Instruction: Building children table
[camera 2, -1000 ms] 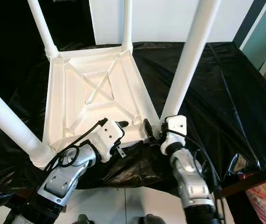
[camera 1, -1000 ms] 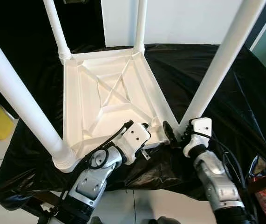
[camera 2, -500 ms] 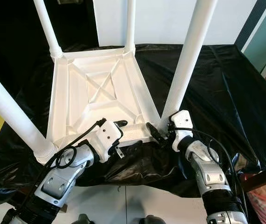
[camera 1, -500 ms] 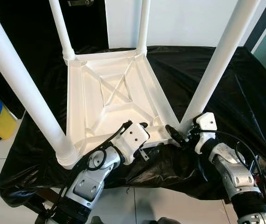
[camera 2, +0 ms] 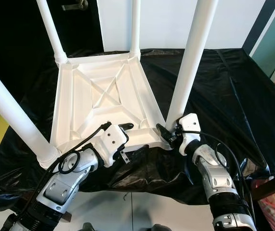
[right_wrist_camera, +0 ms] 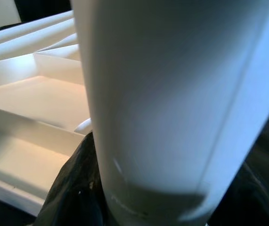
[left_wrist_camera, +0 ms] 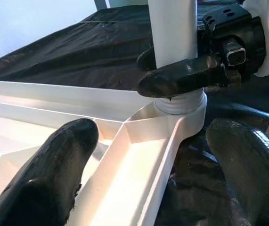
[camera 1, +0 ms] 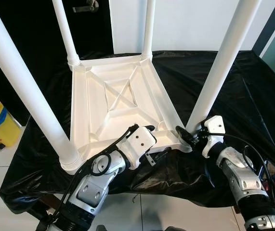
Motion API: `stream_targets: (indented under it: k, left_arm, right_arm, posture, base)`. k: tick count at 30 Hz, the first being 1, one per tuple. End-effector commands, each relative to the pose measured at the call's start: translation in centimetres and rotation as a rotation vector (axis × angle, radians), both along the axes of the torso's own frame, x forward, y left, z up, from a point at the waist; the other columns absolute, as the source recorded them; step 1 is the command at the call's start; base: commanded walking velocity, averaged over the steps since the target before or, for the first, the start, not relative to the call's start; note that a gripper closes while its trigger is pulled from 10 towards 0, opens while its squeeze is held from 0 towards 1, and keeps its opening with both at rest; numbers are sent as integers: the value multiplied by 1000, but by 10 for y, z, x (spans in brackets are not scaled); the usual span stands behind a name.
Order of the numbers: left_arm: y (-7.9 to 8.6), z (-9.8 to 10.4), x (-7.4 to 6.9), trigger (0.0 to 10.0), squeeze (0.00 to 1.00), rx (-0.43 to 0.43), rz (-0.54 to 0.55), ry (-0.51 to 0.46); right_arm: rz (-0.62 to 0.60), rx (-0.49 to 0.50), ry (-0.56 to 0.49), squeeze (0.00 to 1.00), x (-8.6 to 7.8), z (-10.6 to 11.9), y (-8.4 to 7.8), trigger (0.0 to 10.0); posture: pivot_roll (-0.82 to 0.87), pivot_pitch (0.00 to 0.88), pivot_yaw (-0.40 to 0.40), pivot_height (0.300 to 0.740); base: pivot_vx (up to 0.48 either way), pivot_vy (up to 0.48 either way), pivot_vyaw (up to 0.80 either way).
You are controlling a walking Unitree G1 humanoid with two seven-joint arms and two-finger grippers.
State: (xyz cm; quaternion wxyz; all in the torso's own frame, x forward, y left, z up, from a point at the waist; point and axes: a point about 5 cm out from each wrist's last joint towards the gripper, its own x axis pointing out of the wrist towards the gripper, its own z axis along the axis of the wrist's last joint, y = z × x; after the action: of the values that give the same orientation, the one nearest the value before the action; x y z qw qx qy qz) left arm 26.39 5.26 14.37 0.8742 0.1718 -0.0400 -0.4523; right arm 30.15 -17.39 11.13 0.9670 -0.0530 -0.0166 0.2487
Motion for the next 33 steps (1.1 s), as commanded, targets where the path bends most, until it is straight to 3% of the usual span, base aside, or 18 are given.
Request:
stream_targets:
  k: [1,12,14,22,25,33]
  left_arm:
    - [-1,-3,0,10000,0,41,-28,-4]
    - [0,-6,-2,10000,0,59,-23,-3]
    - [0,-6,-2,10000,0,60,-22,-4]
    - [-1,-6,-3,10000,0,56,-29,-6]
    - [-2,-7,-6,10000,0,59,-36,-3]
    - [-1,-6,-3,10000,0,61,-34,-5]
  right_arm:
    - [-48,-31,59,0,-3,-14,0,10000]
    - [-252,15,80,0,-5,-23,8,10000]
    - [-383,69,87,0,-5,-26,15,10000]
    - [-626,162,101,0,-5,-24,34,10000]
    - [-603,157,93,0,-7,-22,45,10000]
    - [-611,146,79,0,-8,-21,46,10000]
  posture:
    - [-21,0,-40,740]
    - [-24,15,-34,740]
    - [-24,24,-34,740]
    - [-29,37,-30,740]
    - [-31,41,-26,740]
    - [-32,47,-25,740]
  base:
    - [0,0,0]
    - [0,0,0]
    - [0,0,0]
    - [0,0,0]
    - [0,0,0]
    - [0,0,0]
